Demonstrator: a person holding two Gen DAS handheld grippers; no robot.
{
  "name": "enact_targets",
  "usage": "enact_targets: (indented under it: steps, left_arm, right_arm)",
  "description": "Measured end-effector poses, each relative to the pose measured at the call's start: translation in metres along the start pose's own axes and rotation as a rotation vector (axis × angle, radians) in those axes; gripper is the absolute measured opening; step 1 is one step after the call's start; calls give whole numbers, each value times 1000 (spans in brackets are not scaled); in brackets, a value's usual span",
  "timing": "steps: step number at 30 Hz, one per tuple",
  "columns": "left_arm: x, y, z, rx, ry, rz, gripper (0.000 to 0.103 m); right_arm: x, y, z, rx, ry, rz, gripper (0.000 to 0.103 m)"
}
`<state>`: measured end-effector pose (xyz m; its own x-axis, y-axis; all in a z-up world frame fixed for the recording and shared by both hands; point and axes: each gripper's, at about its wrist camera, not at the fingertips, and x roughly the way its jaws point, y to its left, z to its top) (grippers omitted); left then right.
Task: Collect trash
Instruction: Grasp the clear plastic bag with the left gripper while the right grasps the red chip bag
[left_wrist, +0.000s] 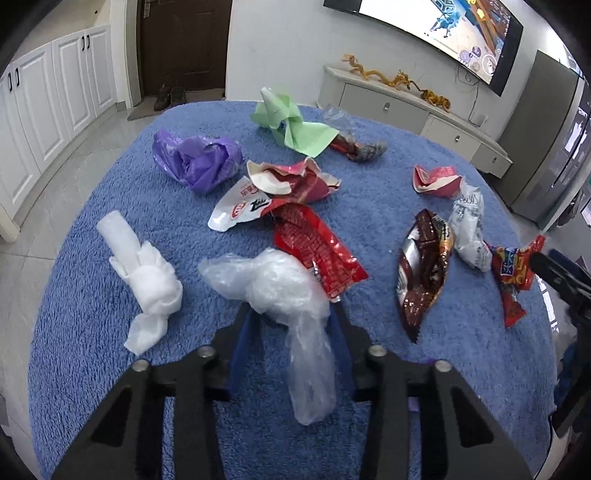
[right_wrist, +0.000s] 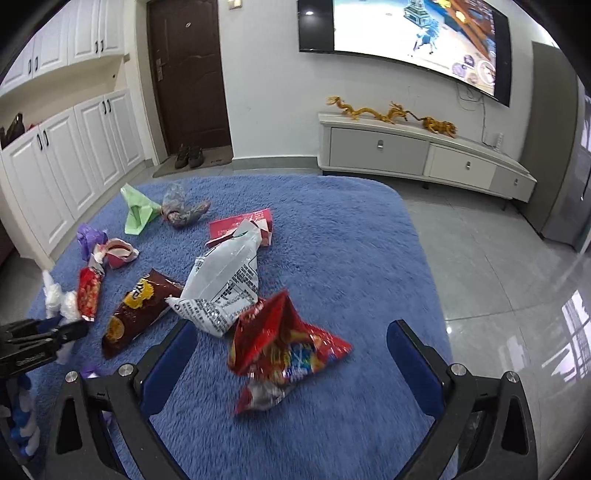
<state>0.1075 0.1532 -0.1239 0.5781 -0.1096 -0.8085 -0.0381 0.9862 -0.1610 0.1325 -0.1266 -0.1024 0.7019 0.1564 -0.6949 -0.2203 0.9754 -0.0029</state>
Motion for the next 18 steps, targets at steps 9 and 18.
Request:
enact_targets:
  steps: [9, 18]
  left_arm:
    - [-33, -9, -10, 53, -73, -43, 30]
    - [-95, -24, -16, 91, -195, -95, 28]
  right_arm:
    - [-17, -10, -8, 50, -25, 114, 29]
    - [-92, -13, -23, 65, -150, 152, 24]
